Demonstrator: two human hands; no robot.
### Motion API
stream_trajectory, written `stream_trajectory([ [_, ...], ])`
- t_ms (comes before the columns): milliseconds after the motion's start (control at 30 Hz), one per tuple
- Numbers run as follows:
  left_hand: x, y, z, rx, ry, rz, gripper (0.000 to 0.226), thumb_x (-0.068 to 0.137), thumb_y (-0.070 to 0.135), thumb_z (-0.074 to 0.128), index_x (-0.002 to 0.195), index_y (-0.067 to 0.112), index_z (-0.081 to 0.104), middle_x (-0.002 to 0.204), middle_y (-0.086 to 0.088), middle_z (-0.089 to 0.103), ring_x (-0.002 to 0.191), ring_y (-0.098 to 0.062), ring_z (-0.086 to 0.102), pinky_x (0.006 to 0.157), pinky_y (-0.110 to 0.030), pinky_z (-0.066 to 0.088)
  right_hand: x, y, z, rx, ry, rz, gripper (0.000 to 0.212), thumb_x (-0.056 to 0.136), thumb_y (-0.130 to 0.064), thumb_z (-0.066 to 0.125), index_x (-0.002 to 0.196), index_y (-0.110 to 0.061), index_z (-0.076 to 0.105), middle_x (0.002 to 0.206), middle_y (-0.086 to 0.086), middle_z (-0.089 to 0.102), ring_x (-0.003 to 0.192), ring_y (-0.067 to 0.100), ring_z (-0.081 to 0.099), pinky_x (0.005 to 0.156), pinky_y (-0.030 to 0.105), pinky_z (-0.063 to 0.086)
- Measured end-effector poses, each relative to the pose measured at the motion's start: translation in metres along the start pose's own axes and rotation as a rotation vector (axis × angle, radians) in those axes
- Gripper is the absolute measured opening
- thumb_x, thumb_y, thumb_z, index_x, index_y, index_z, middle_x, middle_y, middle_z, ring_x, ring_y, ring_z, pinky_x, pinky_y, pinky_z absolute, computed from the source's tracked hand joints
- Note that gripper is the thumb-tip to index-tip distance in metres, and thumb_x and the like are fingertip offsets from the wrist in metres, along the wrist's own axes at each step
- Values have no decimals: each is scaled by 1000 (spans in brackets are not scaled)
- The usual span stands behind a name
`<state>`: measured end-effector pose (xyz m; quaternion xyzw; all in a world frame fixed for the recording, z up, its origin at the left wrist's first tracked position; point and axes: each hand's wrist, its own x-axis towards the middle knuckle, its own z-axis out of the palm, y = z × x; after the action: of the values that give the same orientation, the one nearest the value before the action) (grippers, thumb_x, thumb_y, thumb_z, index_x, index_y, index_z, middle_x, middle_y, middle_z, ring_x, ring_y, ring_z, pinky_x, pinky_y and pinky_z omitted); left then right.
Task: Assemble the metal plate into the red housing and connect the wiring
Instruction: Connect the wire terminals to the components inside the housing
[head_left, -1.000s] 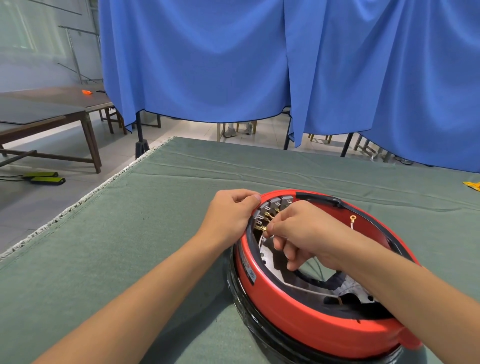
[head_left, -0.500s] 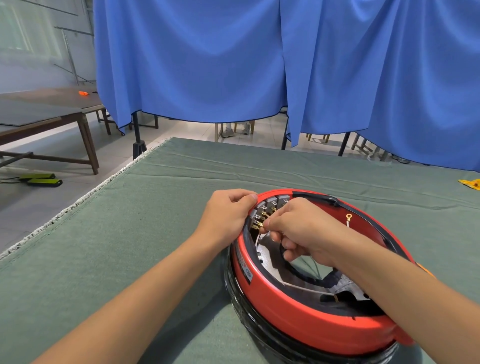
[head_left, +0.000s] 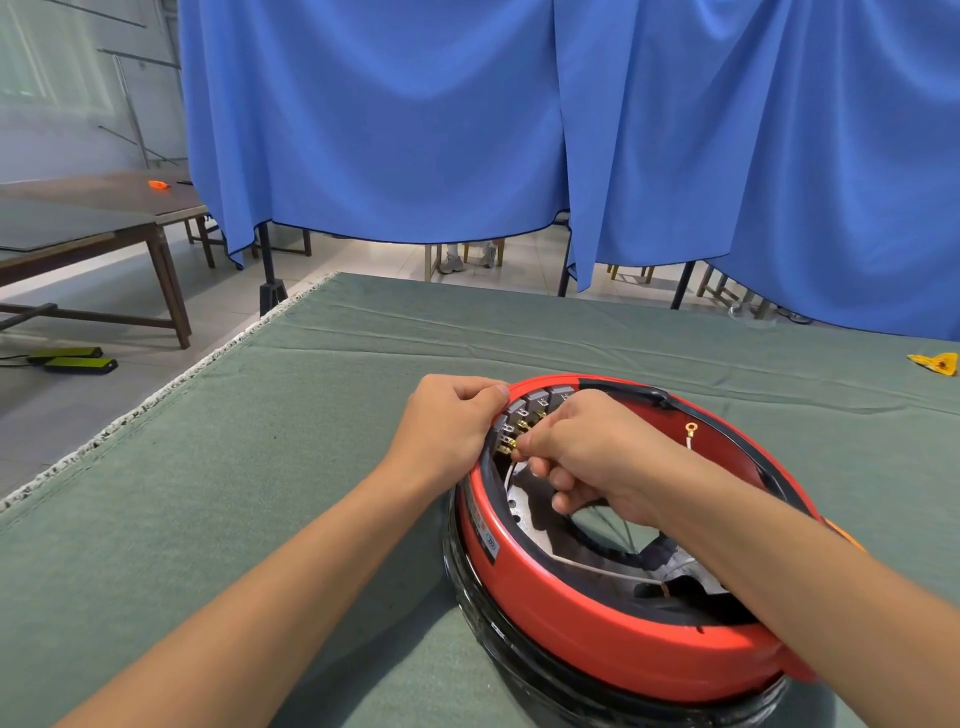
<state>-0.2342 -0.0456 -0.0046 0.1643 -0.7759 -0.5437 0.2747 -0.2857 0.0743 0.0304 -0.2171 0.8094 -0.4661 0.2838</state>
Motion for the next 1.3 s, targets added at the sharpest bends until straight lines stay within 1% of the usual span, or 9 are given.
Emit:
stream_trajectory([
  [167, 0, 1, -1, -18, -18, -12, 31, 90, 17, 60, 64, 31, 70, 65, 13, 70, 66, -2, 63, 73, -28, 51, 0, 0, -5, -74, -20, -12, 15, 92, -6, 56, 80, -1, 64, 38, -4, 47, 28, 5, 38, 35, 18, 40],
  [300, -1, 3, -2, -51, -50, -45, 11, 87, 18, 66, 78, 21, 71, 74, 3, 70, 71, -8, 63, 77, -29, 51, -2, 2, -12, -187, 31, -50, 22, 93, -13, 55, 75, -5, 65, 43, -2, 53, 32, 10, 45, 38, 20, 42],
  [467, 1, 10, -1, 40, -63, -94, 16, 91, 15, 62, 102, 9, 70, 86, -13, 70, 74, -20, 63, 80, -36, 51, -8, 4, -34, -314, 289, -249, 24, 93, -20, 52, 72, -17, 64, 48, -7, 62, 42, 8, 52, 41, 23, 41],
  [567, 0, 14, -3, 190, -57, -73, 21, 93, 16, 57, 112, 16, 66, 91, -11, 70, 82, -23, 63, 80, -34, 50, -11, 11, -50, -421, 551, -363, 22, 91, -24, 53, 71, -23, 61, 57, -9, 66, 59, 9, 58, 58, 29, 43],
  [700, -3, 21, -9, 530, 57, -36, 43, 93, 10, 44, 134, 24, 47, 121, -11, 61, 113, -33, 53, 97, -40, 40, -7, 26, -72, -548, 736, -336, 20, 94, -26, 47, 75, -21, 53, 77, -5, 63, 84, 24, 54, 67, 35, 39],
  [800, -6, 27, -20, 819, 27, -118, 57, 92, 12, 39, 145, 25, 23, 123, -14, 57, 110, -39, 50, 81, -40, 36, 3, 37, -76, -483, 707, -249, 22, 94, -21, 44, 73, -20, 50, 76, -2, 58, 85, 27, 52, 66, 34, 33],
  [967, -10, 48, -25, 1128, 19, -179, 21, 91, 27, 39, 110, 18, 43, 117, -9, 59, 104, -33, 54, 73, -35, 33, 20, 45, -69, -276, 657, -267, 25, 97, -20, 45, 71, -19, 49, 74, -7, 56, 79, 20, 51, 60, 33, 30],
  [1100, 2, 51, -9, 1210, 30, 90, 31, 92, 30, 41, 116, 13, 49, 122, -10, 50, 115, -31, 42, 88, -40, 37, 25, 48, -69, -232, 604, -348, 24, 99, -21, 44, 76, -17, 51, 85, -1, 63, 88, 22, 56, 71, 33, 38],
  [1300, 24, 62, 17, 877, -229, 447, 29, 89, 16, 48, 109, 21, 67, 110, -2, 66, 108, -24, 52, 89, -41, 45, 30, 42, -64, -189, 379, -495, 25, 99, -11, 44, 76, -19, 50, 105, -5, 68, 102, 12, 60, 89, 29, 43],
])
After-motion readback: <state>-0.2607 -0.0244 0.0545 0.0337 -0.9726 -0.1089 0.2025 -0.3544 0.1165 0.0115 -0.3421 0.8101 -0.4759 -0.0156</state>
